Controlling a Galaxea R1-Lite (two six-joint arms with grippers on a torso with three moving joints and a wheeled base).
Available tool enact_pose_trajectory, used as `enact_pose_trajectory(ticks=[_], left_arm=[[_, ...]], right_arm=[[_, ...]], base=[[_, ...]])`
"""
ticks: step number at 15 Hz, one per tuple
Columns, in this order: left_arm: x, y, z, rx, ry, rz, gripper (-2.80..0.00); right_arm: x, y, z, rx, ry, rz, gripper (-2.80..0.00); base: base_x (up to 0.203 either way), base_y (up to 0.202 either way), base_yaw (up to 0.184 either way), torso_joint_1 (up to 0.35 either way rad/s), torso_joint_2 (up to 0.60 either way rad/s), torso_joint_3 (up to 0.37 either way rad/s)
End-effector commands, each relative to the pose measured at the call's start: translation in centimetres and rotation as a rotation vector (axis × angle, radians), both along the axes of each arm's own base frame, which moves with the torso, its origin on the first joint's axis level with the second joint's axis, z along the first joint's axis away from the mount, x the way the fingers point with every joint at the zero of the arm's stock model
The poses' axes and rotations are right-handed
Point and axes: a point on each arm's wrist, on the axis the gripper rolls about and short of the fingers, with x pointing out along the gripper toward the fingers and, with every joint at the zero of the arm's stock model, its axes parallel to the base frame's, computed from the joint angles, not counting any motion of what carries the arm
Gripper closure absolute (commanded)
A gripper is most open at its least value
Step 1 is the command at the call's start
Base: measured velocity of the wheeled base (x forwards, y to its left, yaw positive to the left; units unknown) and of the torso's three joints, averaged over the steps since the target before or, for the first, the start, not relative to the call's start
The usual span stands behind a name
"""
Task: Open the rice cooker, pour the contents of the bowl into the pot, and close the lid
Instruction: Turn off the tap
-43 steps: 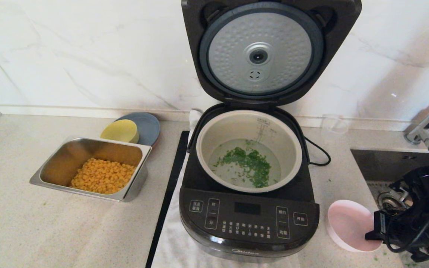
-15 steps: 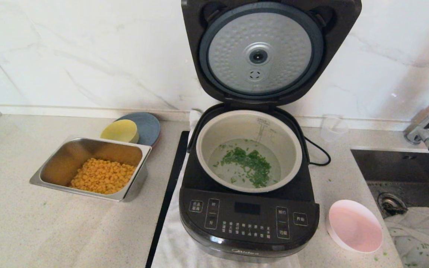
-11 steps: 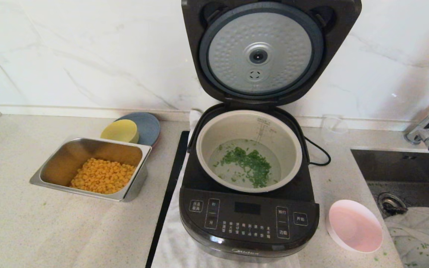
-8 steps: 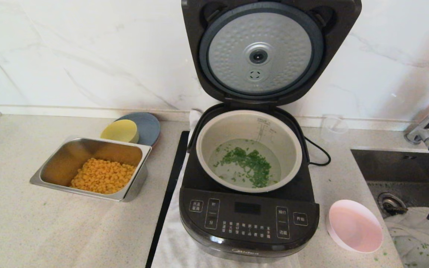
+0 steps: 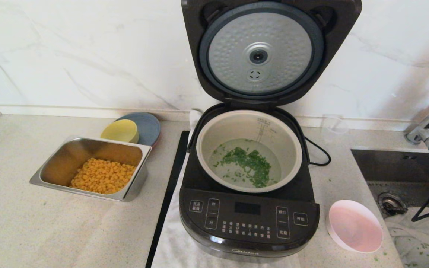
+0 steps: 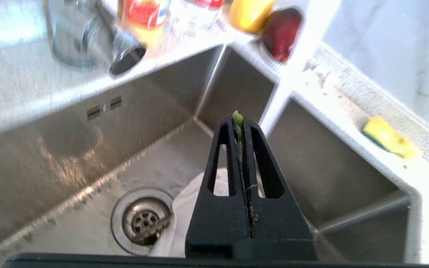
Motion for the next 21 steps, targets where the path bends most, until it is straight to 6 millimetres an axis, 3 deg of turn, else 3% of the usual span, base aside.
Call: enact_pose_trajectory(ticks=[1, 5, 11, 21], left_arm=[[0.0, 0.0, 0.0, 0.0, 0.002, 0.001, 0.0], [0.0, 0.0, 0.0, 0.0, 0.0, 0.001, 0.0], [0.0, 0.0, 0.0, 0.0, 0.0, 0.001, 0.0], [0.0, 0.0, 0.0, -0.001, 0.001, 0.001, 0.0]], right_arm=[[1.6, -0.1, -1.4, 0.002, 0.014, 0.007, 0.0], [3.6, -0.3, -0.9, -0.035, -0.021, -0.009, 0.0], [5.0, -0.8, 0.6, -0.089, -0.053, -0.026, 0.0], [8.4, -2.4, 0.5, -0.172, -0.057, -0.04, 0.0]], base=[[0.0, 0.0, 0.0, 0.0, 0.0, 0.0], [0.0, 0.0, 0.0, 0.0, 0.0, 0.0], [0.0, 0.0, 0.0, 0.0, 0.0, 0.0], [0.0, 0.0, 0.0, 0.0, 0.0, 0.0]])
